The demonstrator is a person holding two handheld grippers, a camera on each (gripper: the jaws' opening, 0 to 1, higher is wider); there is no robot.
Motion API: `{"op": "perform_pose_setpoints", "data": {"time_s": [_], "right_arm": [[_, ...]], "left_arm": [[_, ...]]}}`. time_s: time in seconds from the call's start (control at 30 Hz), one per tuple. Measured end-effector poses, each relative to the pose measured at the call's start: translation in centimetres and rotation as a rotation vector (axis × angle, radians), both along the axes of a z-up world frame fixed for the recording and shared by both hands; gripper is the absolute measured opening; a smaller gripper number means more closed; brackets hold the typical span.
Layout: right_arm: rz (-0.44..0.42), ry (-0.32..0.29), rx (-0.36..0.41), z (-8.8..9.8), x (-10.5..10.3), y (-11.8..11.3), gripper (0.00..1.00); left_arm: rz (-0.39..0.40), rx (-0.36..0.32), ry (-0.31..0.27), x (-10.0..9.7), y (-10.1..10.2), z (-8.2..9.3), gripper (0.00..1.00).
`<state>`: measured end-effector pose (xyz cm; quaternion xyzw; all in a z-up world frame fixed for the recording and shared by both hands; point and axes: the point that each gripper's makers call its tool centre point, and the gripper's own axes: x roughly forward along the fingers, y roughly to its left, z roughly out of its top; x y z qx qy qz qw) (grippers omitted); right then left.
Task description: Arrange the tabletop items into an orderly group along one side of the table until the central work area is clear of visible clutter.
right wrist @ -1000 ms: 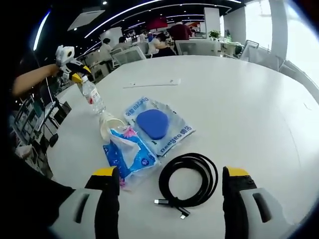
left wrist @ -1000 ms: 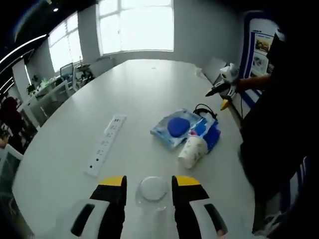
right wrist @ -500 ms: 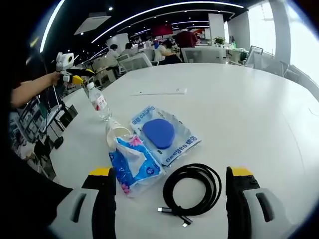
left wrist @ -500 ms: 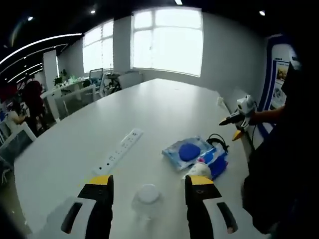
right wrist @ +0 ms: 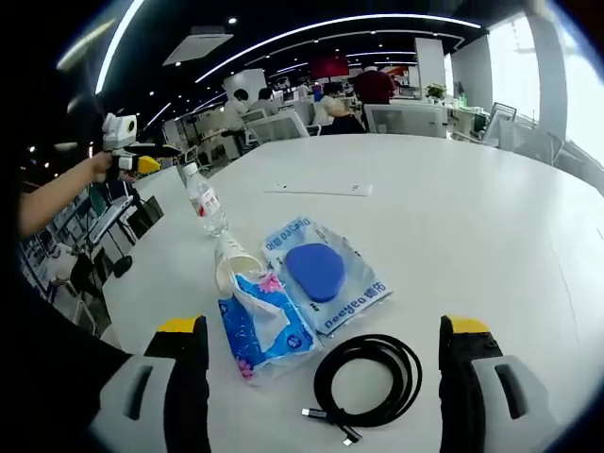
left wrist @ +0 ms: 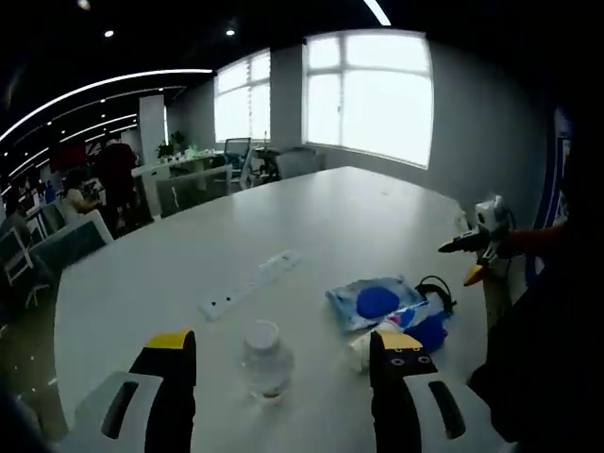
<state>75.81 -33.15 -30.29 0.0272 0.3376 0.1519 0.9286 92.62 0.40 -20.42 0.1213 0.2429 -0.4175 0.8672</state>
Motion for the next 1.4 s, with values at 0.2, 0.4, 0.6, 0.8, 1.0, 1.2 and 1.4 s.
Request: {"op": "perform_pose_setpoints", "data": {"time_s": [0.2, 0.4, 0.6, 0.8, 1.0, 1.2, 1.4], "right_arm": [[0.02, -0.009, 0.012, 0.6, 0.4, 0.6, 1.0], [0.04, -0.03, 0.01, 2.0, 1.0, 1.4, 1.0], [0.05, -0.042, 0.003, 2.8, 1.4, 1.5, 1.0], [0.054, -0.043, 0.001, 2.9, 1.2, 1.8, 1.0], [0.06, -0.038, 0.005, 2.8, 1.1, 2.4, 1.0], [0.068, -0.04, 0.009, 2.7, 1.3, 3.1, 1.0], [0.096, -0.059, 0.01, 3.0, 2.0, 4.6, 0.98]], "left_arm": [[0.082, -0.062, -0.013, -2.7, -0.9, 0.6, 0.82], [0.098, -0.066, -0.023, -4.7, -1.3, 0.1, 0.86], [0.121, -0.101, 0.012, -6.4, -1.4, -1.0, 0.89], [0.143, -0.082, 0.026, -8.3, -0.9, -2.5, 0.93], [0.159, -0.078, 0.033, -9.5, -0.8, -3.1, 0.99], [0.154, -0.063, 0.032, -10.6, -0.9, -3.3, 1.0], [0.153, -0.059, 0.032, -11.0, -0.8, -3.4, 1.0]]}}
